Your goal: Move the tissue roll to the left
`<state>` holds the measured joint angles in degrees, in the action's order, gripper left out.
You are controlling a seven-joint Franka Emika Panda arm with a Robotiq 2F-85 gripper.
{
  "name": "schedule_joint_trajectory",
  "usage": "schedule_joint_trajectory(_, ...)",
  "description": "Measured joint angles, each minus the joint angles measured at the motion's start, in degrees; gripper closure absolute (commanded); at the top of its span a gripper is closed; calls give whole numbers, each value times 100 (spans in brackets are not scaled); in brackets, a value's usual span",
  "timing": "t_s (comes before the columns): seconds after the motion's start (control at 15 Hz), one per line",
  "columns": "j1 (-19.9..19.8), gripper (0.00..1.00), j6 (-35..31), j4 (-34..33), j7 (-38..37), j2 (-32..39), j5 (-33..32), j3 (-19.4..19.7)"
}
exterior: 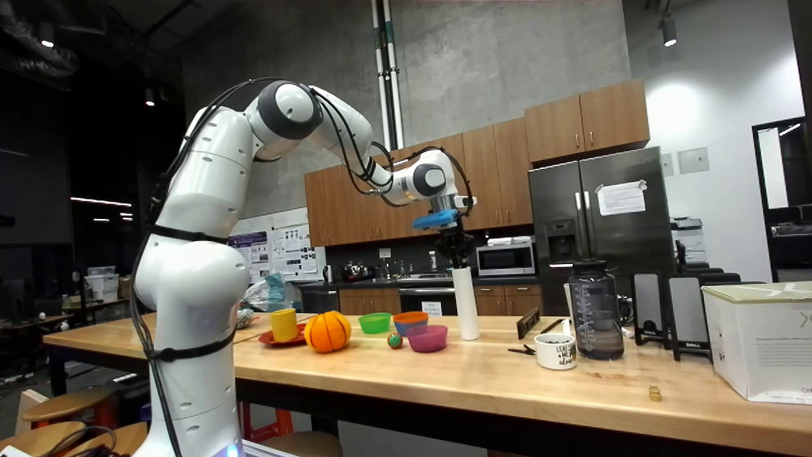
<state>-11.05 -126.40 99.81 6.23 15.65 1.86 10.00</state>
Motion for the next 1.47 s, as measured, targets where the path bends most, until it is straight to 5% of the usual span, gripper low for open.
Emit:
schedule_joint_trajectory(0.73,95,47,6,-200,104,-419,-8,-243)
schedule_joint_trajectory(1.47,620,47,84,202,514,-1207,65,-728)
